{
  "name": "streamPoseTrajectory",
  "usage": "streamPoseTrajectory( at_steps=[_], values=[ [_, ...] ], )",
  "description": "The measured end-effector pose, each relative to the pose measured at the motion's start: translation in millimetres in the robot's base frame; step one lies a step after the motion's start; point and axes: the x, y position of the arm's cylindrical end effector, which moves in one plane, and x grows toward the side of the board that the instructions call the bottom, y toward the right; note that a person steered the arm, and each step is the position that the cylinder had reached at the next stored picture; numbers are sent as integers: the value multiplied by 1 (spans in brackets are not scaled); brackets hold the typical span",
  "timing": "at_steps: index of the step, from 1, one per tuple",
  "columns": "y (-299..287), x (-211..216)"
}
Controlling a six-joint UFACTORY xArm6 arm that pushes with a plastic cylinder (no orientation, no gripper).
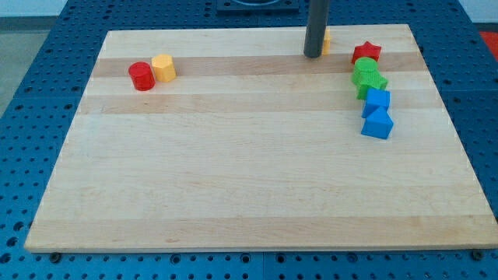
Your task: Move the heart above the red star
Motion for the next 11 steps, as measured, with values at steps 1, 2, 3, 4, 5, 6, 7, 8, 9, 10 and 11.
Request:
streamPoseTrajectory(
  at_steps=[1,2,3,4,5,6,7,8,9,10,11],
  values=[
    [-35,0],
    [-54,-13],
    [-27,-27],
    [22,-39],
    [40,-39],
    [21,-48],
    [21,-57],
    [26,-51],
    [39,-47],
    [65,-47],
    [86,-47]
  ],
)
